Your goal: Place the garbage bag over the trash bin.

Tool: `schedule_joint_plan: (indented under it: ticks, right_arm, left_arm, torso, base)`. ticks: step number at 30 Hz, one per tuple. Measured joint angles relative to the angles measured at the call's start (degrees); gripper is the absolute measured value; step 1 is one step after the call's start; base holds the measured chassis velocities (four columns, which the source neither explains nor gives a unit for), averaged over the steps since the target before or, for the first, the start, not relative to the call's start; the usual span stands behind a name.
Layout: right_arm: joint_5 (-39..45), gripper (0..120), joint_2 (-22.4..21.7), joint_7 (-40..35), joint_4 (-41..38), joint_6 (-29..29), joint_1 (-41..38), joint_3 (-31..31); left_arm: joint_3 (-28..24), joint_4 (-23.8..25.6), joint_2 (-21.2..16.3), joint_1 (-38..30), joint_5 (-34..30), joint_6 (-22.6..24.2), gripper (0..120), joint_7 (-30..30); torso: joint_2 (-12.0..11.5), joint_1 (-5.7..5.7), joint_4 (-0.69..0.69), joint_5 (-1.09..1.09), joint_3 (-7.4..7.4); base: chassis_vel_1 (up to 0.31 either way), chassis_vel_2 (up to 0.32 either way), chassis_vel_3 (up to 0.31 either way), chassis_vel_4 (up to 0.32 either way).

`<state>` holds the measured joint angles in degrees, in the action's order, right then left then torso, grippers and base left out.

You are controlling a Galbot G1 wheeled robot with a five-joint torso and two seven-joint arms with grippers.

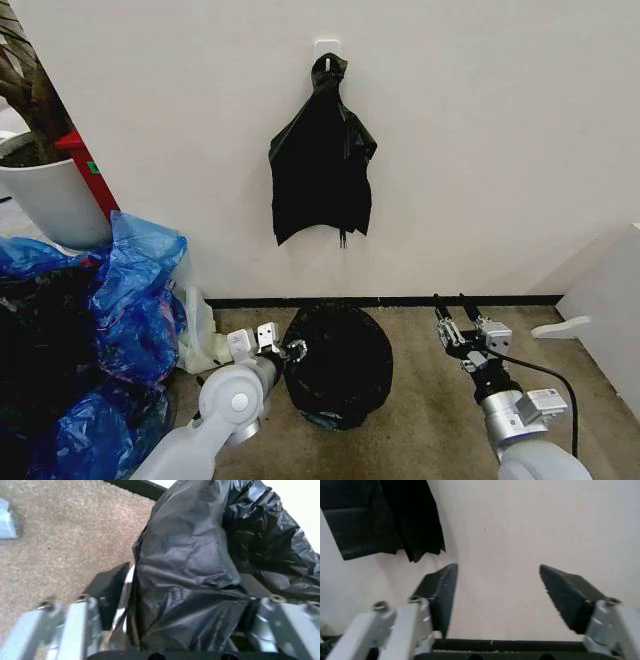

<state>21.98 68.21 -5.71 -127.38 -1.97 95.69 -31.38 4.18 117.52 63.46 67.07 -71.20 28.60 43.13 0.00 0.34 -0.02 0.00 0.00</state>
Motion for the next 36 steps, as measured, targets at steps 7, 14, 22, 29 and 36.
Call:
schedule_joint_plan:
  ticks: [7,14,22,29,36]
  right_arm:
    - [0.9,88,-0.2,-1.1,-0.3,0.3,-0.4,0.3]
    - [1.3,100,-0.1,-1.7,-0.5,0.4,-0.3,0.5]
    - [-0.1,100,1.7,-0.4,-1.8,-0.8,1.8,0.8]
    - [-1.0,100,3.6,1.5,-0.3,-3.2,4.0,0.3]
    - [-0.2,100,4.0,1.9,0.9,-3.7,4.0,-0.1]
  left_arm:
    - [1.5,3.1,-1.6,2.6,1.4,0.4,95,1.4]
    - [2.6,7.1,-2.9,5.8,3.8,-1.4,100,-2.4]
    - [10.0,9.6,-1.3,10.6,7.3,-8.8,100,-18.3]
    - [29.5,7.3,2.1,18.1,6.0,-12.2,100,-35.6]
    - [40.3,0.4,2.7,27.0,7.8,-6.6,100,-62.5]
  torso:
    - [0.0,0.00,0.00,0.00,0.00]
    - [0.0,0.00,0.00,0.00,0.00]
    - [0.0,0.00,-0.03,0.00,-0.01]
    - [0.0,0.00,-0.02,-0.01,-0.01]
    - [0.0,0.00,0.05,0.00,0.00]
  base:
    - [0.000,0.000,0.000,0.000]
    - [0.000,0.000,0.000,0.000]
    - [0.000,0.000,0.000,0.000]
    - [0.000,0.000,0.000,0.000]
    - [0.000,0.000,0.000,0.000]
